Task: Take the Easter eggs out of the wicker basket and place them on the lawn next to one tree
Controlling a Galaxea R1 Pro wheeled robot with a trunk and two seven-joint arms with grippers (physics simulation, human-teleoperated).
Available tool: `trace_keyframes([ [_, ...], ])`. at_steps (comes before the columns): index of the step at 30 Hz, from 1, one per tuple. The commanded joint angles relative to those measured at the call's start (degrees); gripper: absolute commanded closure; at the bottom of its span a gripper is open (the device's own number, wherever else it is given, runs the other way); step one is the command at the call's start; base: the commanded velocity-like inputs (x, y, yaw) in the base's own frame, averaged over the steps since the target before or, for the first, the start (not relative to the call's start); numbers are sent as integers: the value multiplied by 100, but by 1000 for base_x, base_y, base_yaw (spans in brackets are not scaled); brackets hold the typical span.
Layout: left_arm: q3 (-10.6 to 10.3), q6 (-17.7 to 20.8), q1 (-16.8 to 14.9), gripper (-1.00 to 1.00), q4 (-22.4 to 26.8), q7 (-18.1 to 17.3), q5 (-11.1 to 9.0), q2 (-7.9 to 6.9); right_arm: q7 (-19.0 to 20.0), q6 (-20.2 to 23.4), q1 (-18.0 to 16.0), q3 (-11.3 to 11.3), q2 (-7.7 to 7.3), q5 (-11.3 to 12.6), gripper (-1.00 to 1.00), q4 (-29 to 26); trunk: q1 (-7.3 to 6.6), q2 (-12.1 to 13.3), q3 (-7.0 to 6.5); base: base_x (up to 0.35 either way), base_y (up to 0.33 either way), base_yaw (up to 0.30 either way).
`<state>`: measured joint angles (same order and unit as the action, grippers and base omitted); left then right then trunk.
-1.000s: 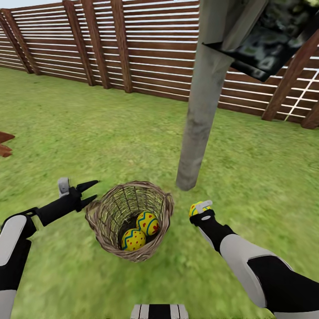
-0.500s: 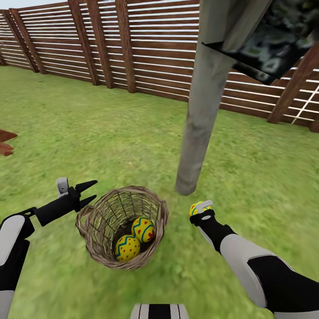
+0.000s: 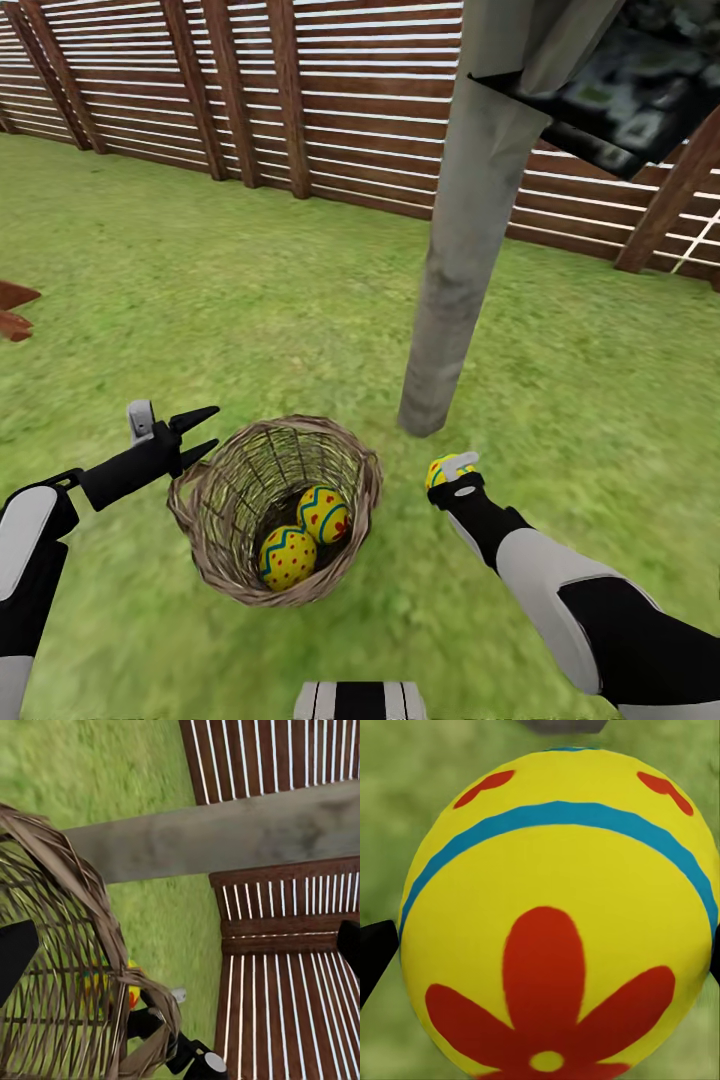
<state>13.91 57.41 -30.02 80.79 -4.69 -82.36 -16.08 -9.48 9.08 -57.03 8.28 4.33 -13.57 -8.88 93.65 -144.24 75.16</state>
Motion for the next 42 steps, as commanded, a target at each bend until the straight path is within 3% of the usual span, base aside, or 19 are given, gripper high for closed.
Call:
trace_keyframes([
  [1, 7, 24, -3, -100, -2, -50, 44, -5, -21, 52, -1, 33, 4, -40, 100, -9, 1, -3, 27, 0, 0, 0],
  [12, 69, 20, 21, -100, -10, -46, 49, -70, -88, 59, -1, 33, 24, -41, 100, -9, 29, -18, 270, 0, 0, 0],
  [15, 446, 16, 130, -100, -17, -48, 53, -295, -89, 59, -1, 33, 24, -41, 100, -9, 37, -22, 337, 0, 0, 0],
  [17, 868, 20, 229, -100, 11, -50, 52, -415, -89, 59, -1, 32, 24, -46, 100, -9, 42, -25, 381, 0, 0, 0],
  [21, 1369, 24, 256, -100, 22, -50, 53, -435, -89, 59, -1, 27, 24, -49, 100, -6, 53, -30, 470, 0, 0, 0],
  [28, 2042, 24, 276, -100, -35, -50, 41, -365, -89, 68, -1, 29, 18, -49, 100, -5, 71, -39, 625, 0, 0, 0],
  [42, 2102, 24, 322, -100, -37, -50, 56, -312, -89, 58, -1, 33, 16, -51, 100, -9, 107, -58, 935, 0, 0, 0],
])
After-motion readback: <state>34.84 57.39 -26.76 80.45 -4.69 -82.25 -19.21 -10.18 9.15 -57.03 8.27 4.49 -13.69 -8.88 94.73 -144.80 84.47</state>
